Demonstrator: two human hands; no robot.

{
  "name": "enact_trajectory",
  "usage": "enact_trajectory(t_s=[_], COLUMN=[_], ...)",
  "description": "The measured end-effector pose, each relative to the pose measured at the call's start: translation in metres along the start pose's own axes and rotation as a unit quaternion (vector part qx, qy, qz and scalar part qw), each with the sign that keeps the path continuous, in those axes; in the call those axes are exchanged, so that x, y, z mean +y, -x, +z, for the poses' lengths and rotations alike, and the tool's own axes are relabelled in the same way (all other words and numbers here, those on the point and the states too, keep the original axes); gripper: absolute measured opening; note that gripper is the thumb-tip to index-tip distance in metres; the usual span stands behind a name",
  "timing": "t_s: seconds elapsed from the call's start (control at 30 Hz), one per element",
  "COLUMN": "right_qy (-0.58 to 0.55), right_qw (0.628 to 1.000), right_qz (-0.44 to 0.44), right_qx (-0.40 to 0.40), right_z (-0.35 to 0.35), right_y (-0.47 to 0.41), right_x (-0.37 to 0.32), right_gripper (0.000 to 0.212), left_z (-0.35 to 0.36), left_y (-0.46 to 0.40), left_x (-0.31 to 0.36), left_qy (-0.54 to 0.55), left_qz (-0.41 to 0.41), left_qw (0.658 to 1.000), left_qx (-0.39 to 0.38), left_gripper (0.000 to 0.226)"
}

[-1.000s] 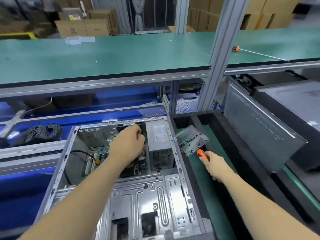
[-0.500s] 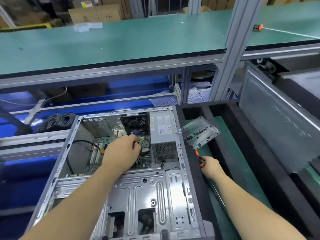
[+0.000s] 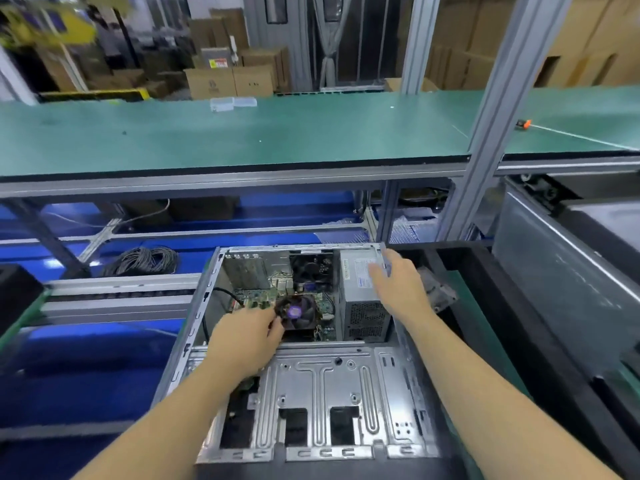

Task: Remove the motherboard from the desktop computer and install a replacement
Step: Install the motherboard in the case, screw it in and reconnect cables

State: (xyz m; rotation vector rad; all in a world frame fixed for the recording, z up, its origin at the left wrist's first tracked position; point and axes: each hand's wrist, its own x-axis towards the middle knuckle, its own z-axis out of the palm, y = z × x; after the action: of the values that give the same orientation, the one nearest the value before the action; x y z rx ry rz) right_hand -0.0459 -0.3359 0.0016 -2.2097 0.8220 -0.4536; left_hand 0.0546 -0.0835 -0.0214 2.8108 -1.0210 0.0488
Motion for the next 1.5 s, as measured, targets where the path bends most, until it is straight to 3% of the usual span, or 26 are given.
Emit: enact_trajectory(t_s=[0.07, 0.13, 0.2, 0.27, 0.57, 0.73, 0.8, 0.9, 0.97, 1.03, 1.1, 1.37, 1.5], right_qy=[0.127, 0.226, 0.276, 0.3, 0.315, 0.385, 0.398, 0.388, 0.381, 0.36, 0.321, 0.307, 0.38], right_qw=[0.991, 0.973, 0.961, 0.953, 0.947, 0.919, 0.915, 0.918, 0.922, 0.926, 0.936, 0.948, 0.922], right_qz=[0.017, 0.031, 0.036, 0.04, 0.067, 0.082, 0.063, 0.078, 0.055, 0.015, -0.008, -0.036, -0.061], right_qx=[-0.047, -0.027, -0.003, 0.002, 0.005, 0.001, -0.008, 0.007, -0.028, -0.11, -0.14, -0.081, -0.046], right_z=[0.015, 0.025, 0.027, 0.025, 0.031, 0.041, 0.032, 0.012, 0.007, 0.012, 0.018, 0.014, 0.008], right_y=[0.001, 0.009, 0.014, 0.015, 0.028, 0.036, 0.025, -0.013, -0.042, -0.066, -0.079, -0.062, -0.02], right_x=[-0.01, -0.008, -0.005, -0.002, -0.002, -0.004, -0.003, -0.005, -0.002, 0.001, 0.005, 0.019, 0.018], right_gripper=[0.057, 0.049, 0.039, 0.041, 0.06, 0.064, 0.056, 0.041, 0.05, 0.055, 0.052, 0.042, 0.028], left_z=[0.004, 0.009, 0.012, 0.013, 0.009, 0.003, -0.001, -0.001, 0.005, 0.016, 0.023, 0.022, 0.018], left_y=[0.016, 0.025, 0.028, 0.025, -0.011, -0.042, -0.044, -0.037, -0.026, -0.019, -0.02, -0.041, -0.051], left_x=[-0.008, -0.012, -0.013, -0.013, -0.044, -0.065, -0.068, -0.044, -0.015, 0.003, 0.003, -0.02, -0.039], left_qy=[0.016, 0.004, -0.009, -0.009, -0.02, 0.019, 0.025, 0.015, 0.062, 0.066, 0.029, 0.007, 0.027], left_qz=[-0.021, -0.017, -0.019, -0.027, 0.035, 0.087, 0.077, 0.036, 0.006, -0.006, -0.011, 0.043, 0.092], left_qw=[1.0, 1.0, 1.0, 1.0, 0.999, 0.996, 0.996, 0.999, 0.997, 0.998, 0.999, 0.999, 0.995], left_qx=[-0.013, -0.008, 0.009, -0.005, -0.02, -0.027, -0.033, 0.026, 0.051, 0.019, -0.006, -0.006, -0.031], left_gripper=[0.042, 0.047, 0.053, 0.055, 0.055, 0.047, 0.045, 0.039, 0.039, 0.045, 0.049, 0.053, 0.06])
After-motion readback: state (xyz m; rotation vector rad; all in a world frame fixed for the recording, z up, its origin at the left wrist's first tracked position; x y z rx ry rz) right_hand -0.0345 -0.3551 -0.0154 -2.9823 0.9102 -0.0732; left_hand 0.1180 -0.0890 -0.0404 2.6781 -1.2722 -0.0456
